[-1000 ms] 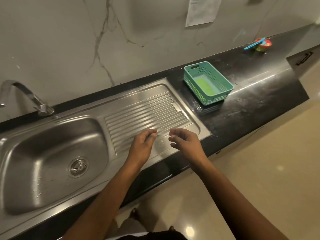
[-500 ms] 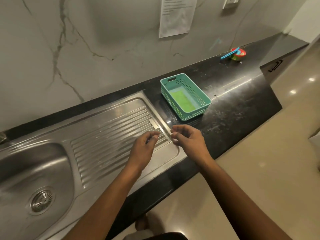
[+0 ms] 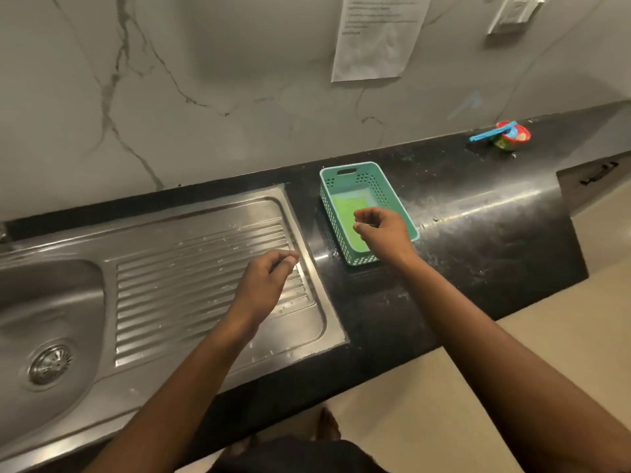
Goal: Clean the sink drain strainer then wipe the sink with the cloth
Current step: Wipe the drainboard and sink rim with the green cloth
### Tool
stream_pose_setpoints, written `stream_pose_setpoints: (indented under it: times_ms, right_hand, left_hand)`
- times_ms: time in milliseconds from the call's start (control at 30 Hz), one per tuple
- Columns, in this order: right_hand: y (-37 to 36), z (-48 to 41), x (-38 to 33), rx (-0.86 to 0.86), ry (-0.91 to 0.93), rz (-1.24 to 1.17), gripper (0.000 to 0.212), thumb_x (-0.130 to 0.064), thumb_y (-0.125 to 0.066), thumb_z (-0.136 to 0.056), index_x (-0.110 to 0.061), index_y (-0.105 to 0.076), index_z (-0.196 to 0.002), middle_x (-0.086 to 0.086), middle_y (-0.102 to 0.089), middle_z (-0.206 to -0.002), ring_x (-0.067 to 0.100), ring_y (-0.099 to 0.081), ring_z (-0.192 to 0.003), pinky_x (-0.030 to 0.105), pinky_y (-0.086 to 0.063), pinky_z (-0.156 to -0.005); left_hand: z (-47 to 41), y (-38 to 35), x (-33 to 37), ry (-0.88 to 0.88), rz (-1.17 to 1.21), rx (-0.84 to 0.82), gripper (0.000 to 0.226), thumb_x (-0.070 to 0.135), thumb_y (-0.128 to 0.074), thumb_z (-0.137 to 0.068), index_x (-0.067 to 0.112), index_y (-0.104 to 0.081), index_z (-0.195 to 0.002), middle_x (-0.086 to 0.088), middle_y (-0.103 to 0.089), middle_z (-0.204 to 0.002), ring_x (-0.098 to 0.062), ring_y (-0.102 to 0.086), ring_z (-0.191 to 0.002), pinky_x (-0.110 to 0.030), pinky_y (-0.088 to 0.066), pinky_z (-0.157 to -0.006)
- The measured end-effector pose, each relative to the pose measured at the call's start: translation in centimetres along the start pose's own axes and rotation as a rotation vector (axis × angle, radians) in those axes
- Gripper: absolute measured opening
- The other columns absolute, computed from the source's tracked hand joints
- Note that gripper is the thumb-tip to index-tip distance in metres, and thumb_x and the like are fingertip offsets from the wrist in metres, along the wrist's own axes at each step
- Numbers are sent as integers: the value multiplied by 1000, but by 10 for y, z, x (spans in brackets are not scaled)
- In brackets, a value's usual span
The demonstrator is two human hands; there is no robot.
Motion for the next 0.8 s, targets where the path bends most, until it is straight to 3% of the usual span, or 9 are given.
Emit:
stream_pose_setpoints:
  times_ms: [133, 233, 300, 433, 500, 633, 800]
  right_hand:
    - [7, -50, 17, -70, 9, 238, 42, -14, -72, -90, -10, -67, -131, 9, -70, -131, 24, -67, -117, 46, -54, -106]
    - [8, -77, 23, -125, 18, 435, 54, -13, -71, -90, -7, -57, -142, 13, -62, -143, 30, -61, -128, 40, -50, -106]
    - [5, -91, 24, -168, 14, 563, 54, -12, -70, -90, -3, -56, -142, 16, -61, -142, 33, -60, -128, 38, -50, -100]
    - [-6, -108, 31, -273, -31, 792, 42, -25, -77, -90, -2, -59, -120, 19, -66, -123, 35, -64, -108, 34, -47, -78]
    - [-10, -113, 39, -285, -43, 834, 48, -33, -82, -86, -4, -57, -115, 19, -65, -121, 34, -63, -103, 36, -48, -78]
    - [-11, -120, 47, -260, -32, 830, 71, -36, -90, -78, -1, -52, -126, 22, -61, -124, 39, -62, -112, 42, -51, -87]
    - [-15, -124, 48, -237, -71, 713, 64, -26, -94, -73, 0, -57, -119, 21, -66, -119, 39, -63, -111, 39, -49, -80]
  left_hand:
    - [-1, -15, 2, 19, 10, 78, 20, 24, -55, -104, 27, -72, -112, 8, -73, -114, -8, -67, -109, -34, -54, -97]
    - [4, -22, -4, 45, 6, 129, 20, 24, -57, -103, 24, -74, -114, 8, -73, -115, -5, -67, -108, -32, -55, -96]
    - [9, -24, -10, 71, 0, 145, 22, 27, -58, -103, 24, -74, -119, 9, -74, -117, -6, -67, -110, -31, -55, -95]
    - [15, -19, -18, 108, -5, 196, 23, 28, -58, -103, 25, -74, -119, 11, -74, -117, -4, -66, -110, -26, -53, -89]
    - [17, -15, -20, 116, -7, 222, 23, 29, -58, -103, 25, -74, -120, 11, -74, -117, -3, -66, -110, -27, -53, -90]
    - [20, -9, -23, 130, 4, 270, 23, 30, -58, -103, 26, -74, -119, 11, -75, -116, -2, -67, -110, -25, -52, -91]
    - [18, -5, -25, 150, 22, 294, 21, 29, -59, -103, 26, -75, -117, 11, -75, -113, -2, -67, -108, -28, -53, -93]
Point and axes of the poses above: each hand's wrist, its own z-axis away from the middle knuckle, its own y-axis out of the back of the hand, x = y × z, the point moved 1 cm from there along -z, towards the middle knuckle
